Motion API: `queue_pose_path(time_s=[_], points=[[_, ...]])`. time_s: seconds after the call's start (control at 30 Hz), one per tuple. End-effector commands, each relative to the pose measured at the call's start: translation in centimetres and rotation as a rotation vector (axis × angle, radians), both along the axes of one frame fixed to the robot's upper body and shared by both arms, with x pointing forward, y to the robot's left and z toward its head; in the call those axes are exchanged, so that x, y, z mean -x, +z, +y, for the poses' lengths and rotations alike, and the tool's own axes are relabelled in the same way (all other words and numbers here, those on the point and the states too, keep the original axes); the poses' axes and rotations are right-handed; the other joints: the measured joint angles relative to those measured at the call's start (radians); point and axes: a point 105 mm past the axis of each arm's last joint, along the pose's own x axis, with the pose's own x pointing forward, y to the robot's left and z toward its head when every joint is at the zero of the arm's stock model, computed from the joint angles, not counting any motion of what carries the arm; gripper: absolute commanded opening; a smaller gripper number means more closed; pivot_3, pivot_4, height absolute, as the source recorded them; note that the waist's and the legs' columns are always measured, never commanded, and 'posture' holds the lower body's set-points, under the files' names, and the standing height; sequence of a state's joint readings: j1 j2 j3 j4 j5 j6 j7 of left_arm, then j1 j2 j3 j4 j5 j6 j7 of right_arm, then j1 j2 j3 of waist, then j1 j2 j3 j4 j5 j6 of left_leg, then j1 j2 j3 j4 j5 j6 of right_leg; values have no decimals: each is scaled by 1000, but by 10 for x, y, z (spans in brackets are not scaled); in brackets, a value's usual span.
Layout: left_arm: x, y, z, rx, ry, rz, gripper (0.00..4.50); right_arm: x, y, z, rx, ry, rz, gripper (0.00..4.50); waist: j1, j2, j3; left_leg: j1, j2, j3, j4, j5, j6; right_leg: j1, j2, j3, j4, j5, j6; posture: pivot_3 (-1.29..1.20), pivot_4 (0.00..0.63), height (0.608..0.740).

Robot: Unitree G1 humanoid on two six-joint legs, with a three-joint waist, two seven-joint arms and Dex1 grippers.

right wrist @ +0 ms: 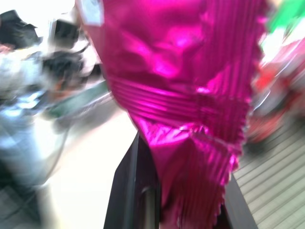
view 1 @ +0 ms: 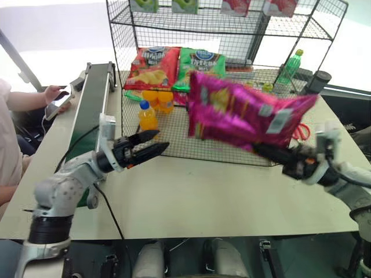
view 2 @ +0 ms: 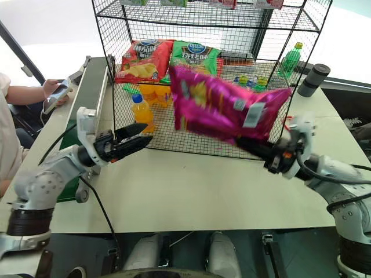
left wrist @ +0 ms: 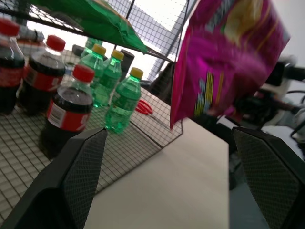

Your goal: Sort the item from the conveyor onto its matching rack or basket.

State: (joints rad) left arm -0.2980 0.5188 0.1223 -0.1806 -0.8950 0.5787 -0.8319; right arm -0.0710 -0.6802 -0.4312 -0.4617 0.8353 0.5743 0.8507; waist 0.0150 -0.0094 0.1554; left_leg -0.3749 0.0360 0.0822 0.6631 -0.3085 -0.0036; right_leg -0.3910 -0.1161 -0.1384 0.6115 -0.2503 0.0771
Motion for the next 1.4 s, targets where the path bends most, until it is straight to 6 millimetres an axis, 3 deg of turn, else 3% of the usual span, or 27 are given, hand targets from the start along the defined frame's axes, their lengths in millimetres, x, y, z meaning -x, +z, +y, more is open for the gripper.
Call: queue_pose_path(time_s=[0.03, 0.17, 0.27, 0.4, 0.47, 0.63, 0.93, 1.4], points=[[-6, 13, -14, -6, 18, -140, 4500, 1, 38, -11, 4, -211, -308, 74, 1, 0, 0, 0, 0, 0, 0, 0, 0, 0, 0, 0, 0, 0, 0, 0, 150, 740], [-7, 14, -34, 13, -19, -172, 4500, -3, 55, -20, 89, -350, -476, 74, 0, 0, 0, -1, -1, 0, 0, 1, -1, 0, -1, 0, 1, 0, 1, 0, 150, 740], [-10, 15, -43, 20, -21, -180, 4500, -10, 58, -30, 284, -468, -624, 74, -1, 0, 0, 0, -3, 1, 0, 1, -1, 0, -1, 0, 0, 0, 2, 0, 150, 740], [-10, 17, -54, 27, -37, -198, 4500, -26, 53, -52, 715, -644, -820, 74, -2, 0, 0, 0, -3, 1, 0, 1, -1, 1, -1, 0, 1, -1, 2, 0, 150, 740], [-9, 18, -56, 26, -34, -207, 4500, -32, 64, -58, 822, -721, -930, 74, -4, -1, 0, 1, -3, 2, 0, 2, -3, 0, -1, 1, 1, -1, 2, 0, 150, 740], [-8, 21, -61, 30, -10, -235, 4500, -58, 58, -68, 1147, -788, -985, 74, -5, 0, 0, 1, -2, 2, 0, 5, -8, 0, 0, 1, 2, -1, 2, 0, 150, 740], [-1, 29, -70, 76, 30, -273, 4500, -96, 64, -75, 1160, -960, -913, 74, -3, -1, 0, 1, -2, 1, 0, 5, -8, 0, -1, 1, 2, -1, 3, 0, 150, 740], [0, 33, -74, 83, 52, -312, 4500, -121, 56, -76, 1091, -1016, -804, 74, -4, -1, 0, 1, -2, 1, 0, 5, -9, 1, 0, 0, 1, -1, 3, 0, 150, 740]])
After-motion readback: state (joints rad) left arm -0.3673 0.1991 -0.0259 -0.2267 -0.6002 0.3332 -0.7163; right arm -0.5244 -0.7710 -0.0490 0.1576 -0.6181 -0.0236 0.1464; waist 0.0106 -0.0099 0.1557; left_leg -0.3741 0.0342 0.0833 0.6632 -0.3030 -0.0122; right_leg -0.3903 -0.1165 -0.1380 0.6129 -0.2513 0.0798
